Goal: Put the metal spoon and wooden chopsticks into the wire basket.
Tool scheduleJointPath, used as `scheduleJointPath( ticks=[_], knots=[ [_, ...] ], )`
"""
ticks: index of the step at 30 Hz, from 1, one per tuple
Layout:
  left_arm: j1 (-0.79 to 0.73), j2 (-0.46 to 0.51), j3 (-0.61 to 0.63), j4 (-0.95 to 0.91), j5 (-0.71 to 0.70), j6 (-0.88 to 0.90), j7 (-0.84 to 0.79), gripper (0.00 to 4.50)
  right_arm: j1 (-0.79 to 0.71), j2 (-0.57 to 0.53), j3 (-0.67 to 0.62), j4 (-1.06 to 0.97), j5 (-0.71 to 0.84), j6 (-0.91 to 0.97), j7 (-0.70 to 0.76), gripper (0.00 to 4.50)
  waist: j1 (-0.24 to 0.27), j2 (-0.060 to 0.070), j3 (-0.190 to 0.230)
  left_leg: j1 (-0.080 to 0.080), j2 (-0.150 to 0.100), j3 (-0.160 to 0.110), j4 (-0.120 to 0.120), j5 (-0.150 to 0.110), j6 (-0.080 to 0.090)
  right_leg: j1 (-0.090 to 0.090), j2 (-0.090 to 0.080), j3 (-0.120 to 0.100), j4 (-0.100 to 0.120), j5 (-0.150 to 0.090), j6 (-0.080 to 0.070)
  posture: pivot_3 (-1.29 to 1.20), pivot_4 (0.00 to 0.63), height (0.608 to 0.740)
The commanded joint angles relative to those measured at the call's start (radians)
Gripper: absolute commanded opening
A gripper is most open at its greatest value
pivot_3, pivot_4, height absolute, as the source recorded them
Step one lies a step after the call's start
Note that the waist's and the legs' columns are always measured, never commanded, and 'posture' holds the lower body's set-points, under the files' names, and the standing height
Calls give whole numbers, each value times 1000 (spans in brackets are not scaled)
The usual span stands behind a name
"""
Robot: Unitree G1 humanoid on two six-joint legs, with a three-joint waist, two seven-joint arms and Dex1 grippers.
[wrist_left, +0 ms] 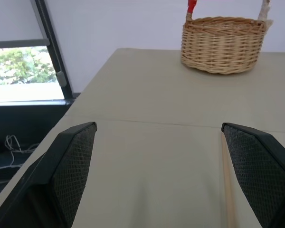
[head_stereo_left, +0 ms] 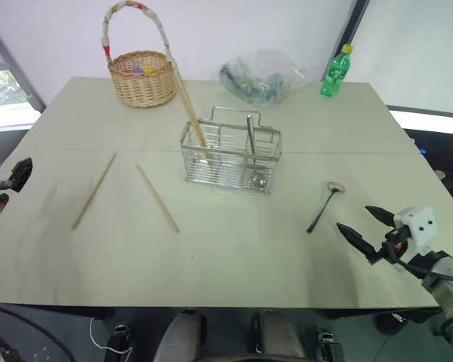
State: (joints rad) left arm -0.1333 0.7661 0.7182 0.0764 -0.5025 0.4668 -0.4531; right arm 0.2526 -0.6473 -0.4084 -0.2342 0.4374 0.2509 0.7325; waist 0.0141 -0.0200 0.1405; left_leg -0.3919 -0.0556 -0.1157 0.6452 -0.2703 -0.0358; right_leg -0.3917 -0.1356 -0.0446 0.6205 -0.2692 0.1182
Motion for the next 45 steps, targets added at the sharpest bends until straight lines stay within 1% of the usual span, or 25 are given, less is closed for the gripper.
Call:
scheduleJointPath(
  ticks=[1, 17, 21, 25, 29, 31, 34, 36, 38, 40, 43, 44, 45],
  knots=[
    [-15, 34, 10, -10, 10, -16, -1, 4445, -6, -3, -28, -28, 14, -5, -2, 4500, 0, 0, 0, 0, 0, 0, 0, 0, 0, 0, 0, 0, 0, 0, 0, 0, 150, 661],
    [-23, 45, 5, -38, -6, 7, -29, 4445, -19, -14, -24, -26, 6, -7, 2, 4500, 0, 0, 0, 0, 0, 0, 0, 1, 2, 0, 0, 0, 0, 0, 0, 0, 150, 661],
    [-25, 49, -1, -67, -14, 25, -41, 4445, -50, -47, -15, -9, -2, -8, 28, 4500, 0, 0, 0, 0, 0, 0, 0, 1, 2, 0, 0, 0, 0, 0, 0, 0, 150, 661],
    [-7, 57, -4, -138, -41, 72, -71, 4445, -104, -89, 0, 6, -13, -7, 54, 4500, -1, 0, 0, 0, 0, 0, 1, 1, 2, 0, 0, 0, 0, 0, 0, 0, 150, 661],
    [-22, 78, -40, -219, -105, 163, -112, 4445, -170, -168, 18, 1, -1, -5, 141, 4500, -1, 0, 0, 0, 0, 0, 1, 1, 2, 1, 0, 0, 0, 0, 0, 0, 150, 661],
    [-30, 75, -71, -288, -183, 236, -144, 4445, -241, -214, 48, 14, 4, 0, 196, 4500, -1, 0, 0, 0, 0, 0, 1, 2, 3, 1, 0, 0, 0, 0, 0, 0, 150, 661],
    [21, 110, -195, -479, -265, 304, -260, 4445, -410, -295, 163, 81, -29, -51, 349, 4500, -3, 1, 1, 0, 0, 1, 2, 2, 3, 2, 0, 0, 0, 0, -1, 0, 150, 661],
    [45, 135, -255, -568, -294, 320, -316, 4445, -519, -319, 235, 144, -51, -88, 438, 4500, -9, 1, 1, 0, 0, 3, 2, 2, 3, 3, -1, 0, 0, 1, -1, 0, 150, 661],
    [30, 144, -314, -637, -345, 349, -337, 4445, -670, -324, 331, 257, -99, -157, 547, 4500, -12, 0, 1, 0, 0, 3, 1, 2, 3, 3, -1, 1, -1, 1, -1, 0, 150, 661],
    [-5, 140, -366, -686, -402, 382, -340, 4445, -827, -310, 436, 401, -181, -261, 651, 4500, -18, 3, 3, 0, 0, 3, 1, 2, 3, 3, 0, 1, -1, 1, -1, 0, 150, 661],
    [-64, 126, -436, -725, -440, 398, -335, 4445, -1032, -275, 607, 657, -347, -536, 814, 4500, -25, 4, 4, 0, 0, 3, 0, 2, 3, 3, 1, 0, -1, 1, -1, 0, 150, 661],
    [-80, 122, -449, -726, -447, 402, -330, 4445, -1083, -262, 646, 732, -388, -615, 847, 4500, -28, 4, 4, 0, 0, 4, 0, 2, 3, 3, 2, -1, 0, 1, -1, 0, 150, 661],
    [-92, 118, -458, -725, -452, 404, -323, 4445, -1142, -252, 703, 826, -452, -737, 867, 4500, -28, 4, 4, 0, 0, 4, -1, 2, 3, 3, 2, -1, -1, 2, 0, 0, 150, 661]
  ],
)
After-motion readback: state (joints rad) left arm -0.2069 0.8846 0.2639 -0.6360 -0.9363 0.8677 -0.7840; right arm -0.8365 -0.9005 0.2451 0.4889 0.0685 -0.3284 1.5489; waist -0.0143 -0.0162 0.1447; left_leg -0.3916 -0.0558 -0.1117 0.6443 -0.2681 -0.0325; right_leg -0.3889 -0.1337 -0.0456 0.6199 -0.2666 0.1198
